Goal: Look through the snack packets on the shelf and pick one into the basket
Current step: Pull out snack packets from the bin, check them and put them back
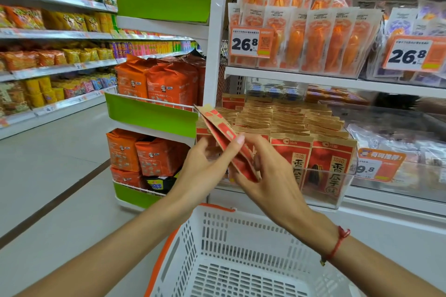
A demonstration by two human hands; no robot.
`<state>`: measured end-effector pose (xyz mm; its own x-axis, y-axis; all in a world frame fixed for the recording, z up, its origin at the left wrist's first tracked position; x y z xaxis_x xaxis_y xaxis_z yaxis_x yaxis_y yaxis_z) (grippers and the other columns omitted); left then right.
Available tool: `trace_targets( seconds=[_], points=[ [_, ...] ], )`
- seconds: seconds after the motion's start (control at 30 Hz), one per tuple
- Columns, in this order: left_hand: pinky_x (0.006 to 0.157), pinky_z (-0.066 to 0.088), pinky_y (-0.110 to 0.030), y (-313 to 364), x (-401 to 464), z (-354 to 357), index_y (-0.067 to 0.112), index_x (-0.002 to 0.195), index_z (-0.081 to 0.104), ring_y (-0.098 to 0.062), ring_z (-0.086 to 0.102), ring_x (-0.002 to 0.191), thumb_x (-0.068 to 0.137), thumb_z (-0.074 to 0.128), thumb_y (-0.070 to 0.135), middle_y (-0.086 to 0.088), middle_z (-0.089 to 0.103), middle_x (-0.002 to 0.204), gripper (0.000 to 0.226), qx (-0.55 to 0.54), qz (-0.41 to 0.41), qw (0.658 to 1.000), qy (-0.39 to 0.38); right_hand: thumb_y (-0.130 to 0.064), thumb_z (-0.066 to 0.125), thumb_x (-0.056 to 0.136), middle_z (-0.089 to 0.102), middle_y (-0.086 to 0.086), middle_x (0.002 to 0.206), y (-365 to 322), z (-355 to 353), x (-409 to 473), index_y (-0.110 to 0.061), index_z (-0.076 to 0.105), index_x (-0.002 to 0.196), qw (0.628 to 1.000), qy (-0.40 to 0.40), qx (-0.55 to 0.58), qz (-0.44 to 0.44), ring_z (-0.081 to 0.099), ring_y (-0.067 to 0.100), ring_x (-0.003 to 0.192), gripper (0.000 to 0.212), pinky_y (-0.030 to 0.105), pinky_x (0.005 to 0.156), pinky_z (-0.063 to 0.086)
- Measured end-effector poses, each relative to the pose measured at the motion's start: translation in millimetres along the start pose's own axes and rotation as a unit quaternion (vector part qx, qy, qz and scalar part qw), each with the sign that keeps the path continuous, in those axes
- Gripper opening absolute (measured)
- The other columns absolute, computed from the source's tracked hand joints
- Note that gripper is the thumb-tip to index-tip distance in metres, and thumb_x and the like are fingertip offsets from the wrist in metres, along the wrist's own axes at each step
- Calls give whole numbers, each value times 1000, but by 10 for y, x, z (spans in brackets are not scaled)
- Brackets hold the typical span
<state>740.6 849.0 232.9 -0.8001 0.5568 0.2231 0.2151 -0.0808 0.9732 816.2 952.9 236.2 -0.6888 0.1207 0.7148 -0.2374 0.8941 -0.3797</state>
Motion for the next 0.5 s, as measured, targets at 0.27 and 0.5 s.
trace_targets(
  seconds=[0.27, 0.5],
  points=[
    [76, 56, -17, -58, 104, -85, 39, 114, 59, 0, 69, 96, 97, 50, 38, 14, 72, 105, 20, -17, 8, 998, -67, -28, 76, 81, 23, -11, 147, 51, 120, -25, -34, 34, 126, 981, -124, 108, 106, 54, 13, 105, 61, 17, 89, 46],
    [70, 54, -15, -95, 98, -48, 50, 116, 49, 8, 66, 94, 100, 40, 38, 24, 68, 105, 22, -18, -30, 991, -128, -42, 83, 69, 39, -11, 120, 111, 22, 10, -30, 20, 147, 979, -70, 69, 179, 44, 1, 92, 100, 7, 75, 41]
  ],
)
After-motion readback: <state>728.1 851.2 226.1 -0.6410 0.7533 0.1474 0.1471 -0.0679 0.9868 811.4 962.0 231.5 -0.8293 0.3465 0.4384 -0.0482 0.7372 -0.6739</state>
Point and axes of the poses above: each hand's wrist, its own x-axis towards the middle knuckle, its own z-axis out of the palm, y = z × x, the point moved 5 cm from there along x, towards the middle knuckle
